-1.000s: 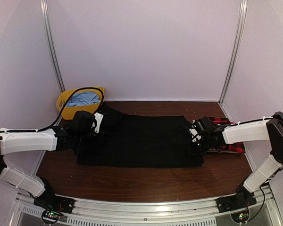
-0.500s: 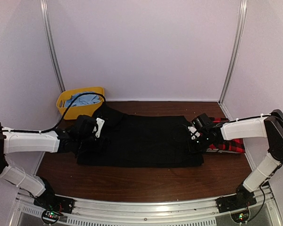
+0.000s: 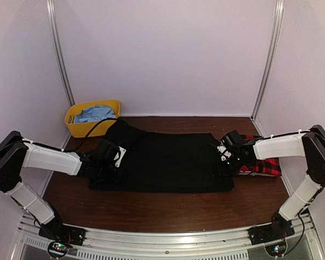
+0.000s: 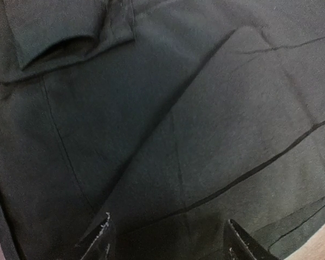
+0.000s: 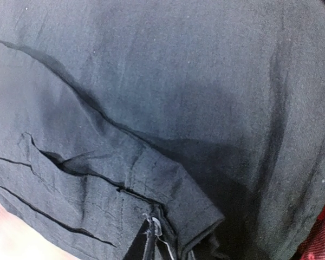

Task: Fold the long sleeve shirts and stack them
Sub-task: Smooth out the 1/3-folded shirt at the center of the board, then move the 1/3-folded shirt to the center of the board.

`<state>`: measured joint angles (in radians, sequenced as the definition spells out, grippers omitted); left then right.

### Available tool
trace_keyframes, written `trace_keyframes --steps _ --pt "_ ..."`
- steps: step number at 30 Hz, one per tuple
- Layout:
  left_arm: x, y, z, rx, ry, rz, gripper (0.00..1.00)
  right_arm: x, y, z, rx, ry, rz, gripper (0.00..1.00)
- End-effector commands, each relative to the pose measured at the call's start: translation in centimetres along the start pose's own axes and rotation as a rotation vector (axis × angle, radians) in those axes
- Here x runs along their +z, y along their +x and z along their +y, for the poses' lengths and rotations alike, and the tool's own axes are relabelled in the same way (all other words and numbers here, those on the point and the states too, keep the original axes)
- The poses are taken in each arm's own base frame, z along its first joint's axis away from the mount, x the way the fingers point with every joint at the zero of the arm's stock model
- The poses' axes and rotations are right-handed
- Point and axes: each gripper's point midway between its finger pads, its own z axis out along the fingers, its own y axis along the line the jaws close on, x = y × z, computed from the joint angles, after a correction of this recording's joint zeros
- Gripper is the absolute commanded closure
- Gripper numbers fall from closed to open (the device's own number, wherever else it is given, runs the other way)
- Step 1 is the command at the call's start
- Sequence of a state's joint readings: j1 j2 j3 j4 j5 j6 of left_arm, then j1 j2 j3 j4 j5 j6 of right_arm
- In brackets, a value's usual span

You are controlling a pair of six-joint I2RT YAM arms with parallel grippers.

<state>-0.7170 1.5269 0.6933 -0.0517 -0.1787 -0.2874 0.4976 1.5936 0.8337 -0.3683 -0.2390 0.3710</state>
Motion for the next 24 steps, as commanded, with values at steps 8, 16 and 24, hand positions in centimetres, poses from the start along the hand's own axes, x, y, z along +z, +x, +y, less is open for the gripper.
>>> trace_keyframes --steps 8,16,24 --pt "2.3 1.9 0.0 -0.034 0.012 0.039 0.33 -1.8 -1.8 -0.7 -0.011 0.053 -0.064 0.55" --pt "1.1 1.8 0.0 -0.046 0.027 0.015 0.33 -5.2 -3.6 0.8 -0.035 0.014 -0.168 0.33" --pt "-0.1 0.2 -0.8 -0.056 0.084 -0.042 0.32 -4.1 -3.0 2.7 -0.062 -0.058 -0.171 0.31"
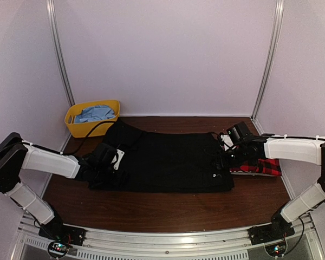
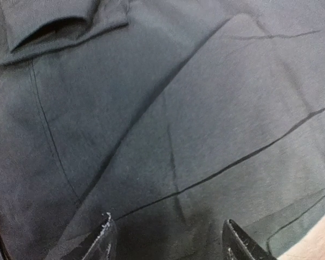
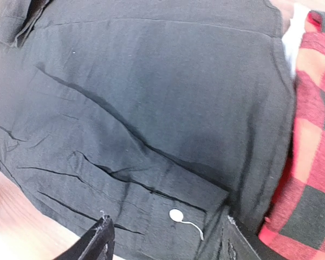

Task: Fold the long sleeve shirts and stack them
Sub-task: Move the 1/3-folded shirt to the center of the board.

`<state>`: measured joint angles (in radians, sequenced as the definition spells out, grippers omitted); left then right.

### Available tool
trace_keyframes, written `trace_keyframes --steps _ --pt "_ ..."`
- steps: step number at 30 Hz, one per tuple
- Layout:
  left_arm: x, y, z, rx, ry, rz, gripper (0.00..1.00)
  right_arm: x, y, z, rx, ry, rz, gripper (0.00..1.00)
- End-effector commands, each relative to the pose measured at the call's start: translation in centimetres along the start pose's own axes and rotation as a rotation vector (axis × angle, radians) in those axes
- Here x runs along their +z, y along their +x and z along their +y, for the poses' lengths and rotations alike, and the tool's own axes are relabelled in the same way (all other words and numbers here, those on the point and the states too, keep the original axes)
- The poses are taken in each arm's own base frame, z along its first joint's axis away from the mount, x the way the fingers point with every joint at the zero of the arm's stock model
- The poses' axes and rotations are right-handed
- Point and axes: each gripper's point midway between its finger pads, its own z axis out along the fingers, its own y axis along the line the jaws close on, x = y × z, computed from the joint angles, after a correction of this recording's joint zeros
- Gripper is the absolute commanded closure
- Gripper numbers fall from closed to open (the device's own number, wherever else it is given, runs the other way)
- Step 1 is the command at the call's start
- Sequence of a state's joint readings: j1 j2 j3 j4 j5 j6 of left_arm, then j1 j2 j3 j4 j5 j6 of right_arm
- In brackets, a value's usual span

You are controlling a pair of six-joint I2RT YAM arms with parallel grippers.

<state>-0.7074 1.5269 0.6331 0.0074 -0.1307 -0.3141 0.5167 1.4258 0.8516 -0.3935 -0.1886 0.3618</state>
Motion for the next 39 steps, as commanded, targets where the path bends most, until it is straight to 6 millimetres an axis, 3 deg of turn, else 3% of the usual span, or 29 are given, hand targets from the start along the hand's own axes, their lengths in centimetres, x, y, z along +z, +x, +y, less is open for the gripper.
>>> trace_keyframes --steps 1,6,11,18,25,31,39 --pt "-0.5 -1.4 -0.7 -0.022 0.05 -0.05 0.32 1.2 0.2 1.3 -0.02 -0.053 -0.002 0.32" --pt "0.2 -0.6 -0.9 -0.036 0.059 -0.024 0.32 3.8 2.2 1.4 -0.027 -0.074 0.063 0.34" --pt "0.3 0.5 -1.3 -0.061 0.091 0.003 0.32 4.8 4.4 0.6 -0.015 -0.064 0.099 0.35" --pt "-0.2 4.0 -3.0 -0.132 0.21 0.075 0.33 4.8 8.2 0.1 0.01 -0.063 0.14 0.35" --pt "-1.7 7.1 -3.1 -0.192 0.245 0.128 0.33 4.8 11.9 -0.1 0.01 -0.038 0.179 0.35" --pt "-3.3 10.0 -3.2 -0.238 0.247 0.164 0.36 3.7 13.8 -0.5 0.005 -0.001 0.189 0.35" --pt "-5.2 12.4 -3.6 -0.289 0.236 0.168 0.37 2.0 15.4 0.2 0.031 0.001 0.185 0.35"
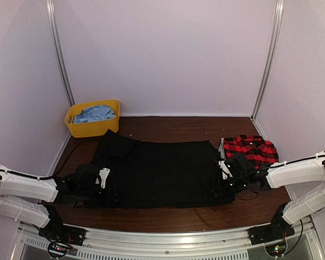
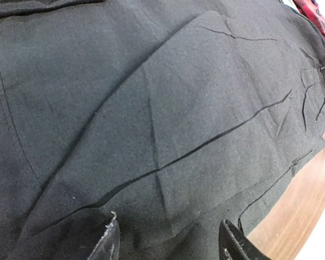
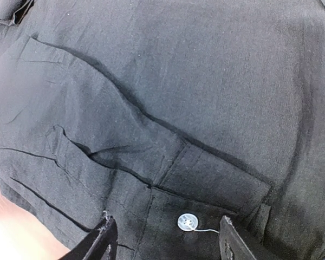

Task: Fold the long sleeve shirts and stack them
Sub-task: Move the 1/3-folded shirt to the center of the board.

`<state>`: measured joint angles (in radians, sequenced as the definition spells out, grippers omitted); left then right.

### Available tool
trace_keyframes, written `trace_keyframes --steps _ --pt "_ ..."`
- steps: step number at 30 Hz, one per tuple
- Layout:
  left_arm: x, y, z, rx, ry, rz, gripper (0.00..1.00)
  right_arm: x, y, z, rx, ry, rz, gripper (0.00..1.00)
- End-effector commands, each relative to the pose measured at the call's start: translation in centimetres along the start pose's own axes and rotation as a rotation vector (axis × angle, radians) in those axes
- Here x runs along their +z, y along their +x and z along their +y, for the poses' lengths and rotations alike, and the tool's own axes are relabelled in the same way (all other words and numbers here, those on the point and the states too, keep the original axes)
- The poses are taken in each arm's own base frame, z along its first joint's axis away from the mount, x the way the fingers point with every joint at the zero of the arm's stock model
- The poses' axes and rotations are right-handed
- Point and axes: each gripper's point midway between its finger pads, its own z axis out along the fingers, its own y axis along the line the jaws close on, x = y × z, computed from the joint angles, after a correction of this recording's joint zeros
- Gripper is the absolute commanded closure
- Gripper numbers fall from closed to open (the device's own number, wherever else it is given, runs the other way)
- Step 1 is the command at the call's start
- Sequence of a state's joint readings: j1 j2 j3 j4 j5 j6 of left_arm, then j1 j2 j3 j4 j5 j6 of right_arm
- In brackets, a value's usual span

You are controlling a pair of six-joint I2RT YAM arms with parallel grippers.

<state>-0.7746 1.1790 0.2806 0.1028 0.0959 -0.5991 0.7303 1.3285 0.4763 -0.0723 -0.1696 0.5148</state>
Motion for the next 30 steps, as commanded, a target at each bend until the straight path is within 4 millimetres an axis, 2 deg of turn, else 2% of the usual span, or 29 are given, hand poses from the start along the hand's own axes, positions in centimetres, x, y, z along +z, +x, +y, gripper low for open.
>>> trace_keyframes --steps 1,8,10,13,16,21,25,30 --pt "-0.8 5.2 1.7 -0.083 -0.075 0.148 0.36 -0.5 5.8 -2.3 0.067 0.104 0.164 0.35" --pt "-1.8 4.7 2.3 -0.106 -0.108 0.11 0.37 -1.0 6.8 -0.9 0.055 0.093 0.174 0.34" --pt "-1.9 4.3 2.2 -0.104 -0.111 0.098 0.37 -1.1 6.4 -0.7 0.045 0.1 0.168 0.33" --pt "-2.4 2.6 1.3 -0.087 -0.089 0.053 0.33 -1.6 4.7 -0.2 0.026 0.113 0.134 0.3" --pt "-3.3 0.0 0.4 -0.066 -0.075 -0.022 0.25 -2.2 2.6 0.7 -0.001 0.115 0.097 0.25" --pt "-4.7 -4.2 -0.4 -0.044 -0.09 -0.124 0.03 -3.0 -0.8 2.1 -0.045 0.132 0.044 0.19" --pt "-5.3 -7.3 0.5 -0.064 -0.13 -0.155 0.02 -3.6 -3.9 2.9 -0.074 0.15 -0.014 0.16" --pt "-5.3 -11.7 1.9 -0.076 -0.135 -0.2 0.02 -3.6 -6.7 3.7 -0.099 0.141 -0.054 0.16"
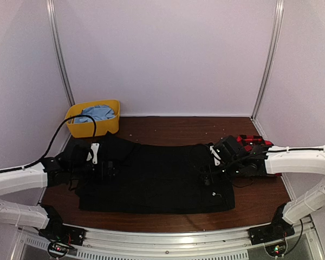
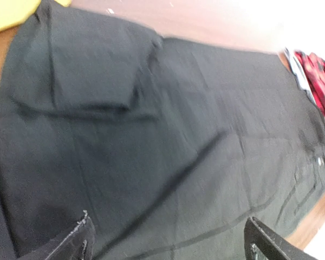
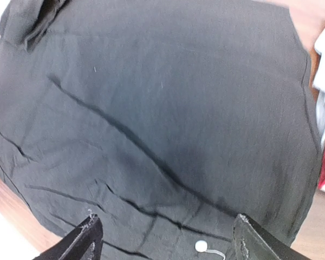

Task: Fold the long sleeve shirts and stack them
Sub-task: Move the 1/3-folded shirt to the center of the board, then pick up the sleeve from the 1/3-folded shirt.

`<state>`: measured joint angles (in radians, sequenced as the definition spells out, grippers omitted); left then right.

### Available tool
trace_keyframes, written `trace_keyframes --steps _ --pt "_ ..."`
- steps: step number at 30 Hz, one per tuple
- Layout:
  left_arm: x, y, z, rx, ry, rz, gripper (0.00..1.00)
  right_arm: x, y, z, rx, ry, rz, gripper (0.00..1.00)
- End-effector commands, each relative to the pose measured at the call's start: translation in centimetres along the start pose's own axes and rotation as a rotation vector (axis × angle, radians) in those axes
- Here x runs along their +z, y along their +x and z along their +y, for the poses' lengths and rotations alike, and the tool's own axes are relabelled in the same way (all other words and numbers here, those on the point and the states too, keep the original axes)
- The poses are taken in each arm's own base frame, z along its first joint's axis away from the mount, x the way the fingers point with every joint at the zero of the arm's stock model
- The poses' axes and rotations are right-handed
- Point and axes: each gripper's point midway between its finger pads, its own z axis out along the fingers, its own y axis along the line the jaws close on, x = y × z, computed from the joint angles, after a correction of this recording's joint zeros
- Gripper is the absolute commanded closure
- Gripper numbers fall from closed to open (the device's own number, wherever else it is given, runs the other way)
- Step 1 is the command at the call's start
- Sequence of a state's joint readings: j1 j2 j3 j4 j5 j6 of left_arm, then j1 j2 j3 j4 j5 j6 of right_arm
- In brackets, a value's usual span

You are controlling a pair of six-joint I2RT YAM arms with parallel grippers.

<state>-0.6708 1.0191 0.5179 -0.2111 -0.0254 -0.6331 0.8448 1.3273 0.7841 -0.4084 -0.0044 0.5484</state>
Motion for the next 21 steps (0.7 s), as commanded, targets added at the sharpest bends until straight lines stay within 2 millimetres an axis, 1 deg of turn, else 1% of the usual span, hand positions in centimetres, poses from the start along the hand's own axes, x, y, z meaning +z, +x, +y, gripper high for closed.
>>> trace_keyframes --steps 1,4,7,10,15,19,21 --pt "0.8 -3.8 0.9 0.008 0.01 -0.033 0.02 0.1 -2.3 -0.5 -0.042 0.045 -0.031 0.16" --pt "1.9 -5.7 1.6 -0.015 0.063 -0.031 0.04 0.4 -3.5 -0.2 -0.047 0.031 -0.047 0.16" --pt "3.2 -7.6 2.6 -0.021 0.062 -0.037 0.06 0.7 -4.9 0.1 -0.049 0.013 -0.071 0.16" --pt "4.6 -9.1 3.6 -0.02 0.054 -0.038 0.09 1.2 -5.7 0.4 -0.054 -0.014 -0.068 0.16" --pt "7.1 -10.7 5.6 -0.034 0.042 -0.014 0.21 1.7 -6.8 0.1 -0.059 -0.029 -0.065 0.16" --pt "8.2 -11.5 7.4 -0.039 0.024 0.006 0.29 1.8 -7.3 -0.2 -0.063 -0.038 -0.062 0.16" --pt "8.9 -11.7 8.0 -0.041 0.014 0.021 0.31 1.9 -7.4 -0.4 -0.06 -0.044 -0.057 0.16"
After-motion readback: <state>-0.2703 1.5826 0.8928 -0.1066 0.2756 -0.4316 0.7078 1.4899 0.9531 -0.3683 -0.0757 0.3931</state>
